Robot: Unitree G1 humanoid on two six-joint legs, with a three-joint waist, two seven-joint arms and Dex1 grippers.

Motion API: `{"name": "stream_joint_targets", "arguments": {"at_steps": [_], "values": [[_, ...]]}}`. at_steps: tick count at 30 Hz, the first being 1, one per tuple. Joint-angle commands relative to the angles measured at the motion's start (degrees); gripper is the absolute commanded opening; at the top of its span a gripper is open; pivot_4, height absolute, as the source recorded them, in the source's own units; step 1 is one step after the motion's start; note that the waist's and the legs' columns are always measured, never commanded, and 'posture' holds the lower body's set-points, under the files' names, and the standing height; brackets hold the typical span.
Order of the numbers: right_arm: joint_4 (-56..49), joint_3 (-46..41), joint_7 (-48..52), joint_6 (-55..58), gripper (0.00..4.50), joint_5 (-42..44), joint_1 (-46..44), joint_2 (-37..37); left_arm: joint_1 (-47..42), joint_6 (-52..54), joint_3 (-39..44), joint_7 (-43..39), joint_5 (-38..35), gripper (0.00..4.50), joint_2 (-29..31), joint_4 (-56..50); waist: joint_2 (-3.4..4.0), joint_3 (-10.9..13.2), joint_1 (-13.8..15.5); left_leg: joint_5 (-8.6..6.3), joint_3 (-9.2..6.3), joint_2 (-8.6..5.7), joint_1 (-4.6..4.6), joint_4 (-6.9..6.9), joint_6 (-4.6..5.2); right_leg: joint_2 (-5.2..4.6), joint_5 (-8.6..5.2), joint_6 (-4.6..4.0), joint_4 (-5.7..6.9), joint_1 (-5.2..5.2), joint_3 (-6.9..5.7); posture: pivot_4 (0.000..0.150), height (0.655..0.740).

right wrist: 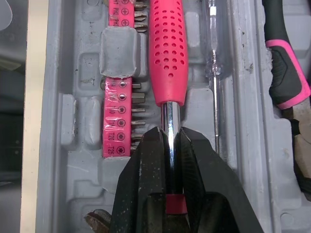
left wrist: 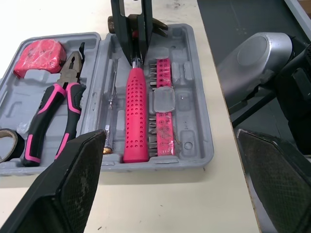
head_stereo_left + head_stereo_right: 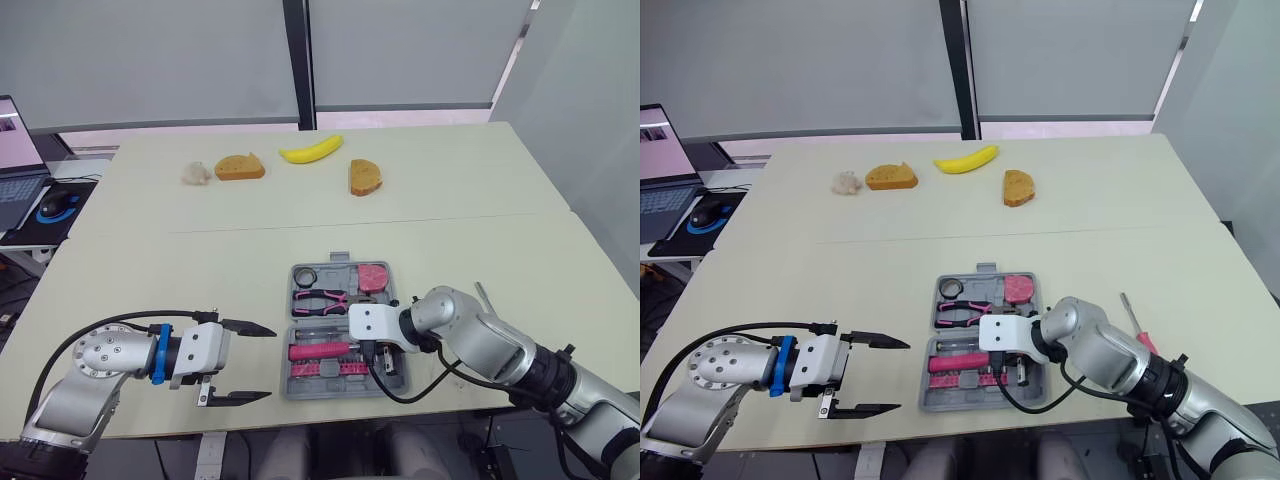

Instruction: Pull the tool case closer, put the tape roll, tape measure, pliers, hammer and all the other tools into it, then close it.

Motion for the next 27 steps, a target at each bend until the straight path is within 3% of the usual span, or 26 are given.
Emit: {"name": "stream_joint_targets", "arguments": {"at_steps": [1, 7, 11, 14, 22, 27], "values": [[-2.1, -1.8, 0.4, 0.1, 1.07, 0.6, 0.0, 0.4, -0.9, -0.2, -0.6, 0.1, 0.0, 4.5, -0.2, -1.0, 0.0, 0.0, 0.0, 0.0, 0.0, 0.0, 0.0, 0.0, 0.0, 0.0, 0.0, 0.0, 0.0, 0.0, 0.0, 0.15, 0.74], [-8.9, -9.8, 2.9, 2.4, 2.4, 7.4, -0.9, -0.5, -1.4, -0.1, -1.1, 0.5, 0.1, 4.5, -0.5, -1.1, 0.0, 0.0, 0.0, 0.0, 0.0, 0.0, -0.01, 0.0, 0.0, 0.0, 0.0, 0.0, 0.0, 0.0, 0.0, 0.15, 0.74], [-9.1, -12.7, 3.5, -4.0, 2.4, 8.3, -0.7, -1.9, -1.5, -0.2, -1.3, 0.7, 0.2, 4.5, -0.6, -1.0, 0.0, 0.0, 0.0, 0.0, -0.02, 0.0, 0.01, 0.0, 0.0, 0.0, 0.0, 0.0, -0.01, 0.03, -0.01, 0.15, 0.74], [-7.8, -12.9, 2.9, -8.1, 1.6, 7.9, 2.0, -2.8, -1.3, -0.2, -1.6, 1.0, 0.3, 4.5, -0.8, -1.4, -0.01, 0.0, 0.0, 0.0, 0.0, -0.01, 0.0, 0.0, 0.0, 0.0, 0.0, 0.0, -0.02, 0.04, -0.01, 0.15, 0.74], [-4.1, -9.6, 0.6, -12.2, 0.04, 4.2, 4.9, -1.2, -1.1, -0.4, -1.8, 1.2, 0.1, 4.5, -0.6, -1.6, -0.02, 0.0, 0.0, 0.0, 0.0, 0.01, 0.02, 0.0, 0.0, 0.01, 0.0, 0.0, 0.0, 0.03, 0.0, 0.15, 0.74], [-0.4, -6.9, -0.4, -13.4, 0.01, 1.3, 4.9, 1.2, -1.0, -0.4, -1.8, 1.2, 0.1, 4.5, -0.6, -1.7, -0.02, 0.0, 0.0, 0.0, 0.0, 0.0, 0.01, 0.0, 0.0, 0.01, 0.0, 0.0, 0.0, 0.03, 0.01, 0.15, 0.74]]}}
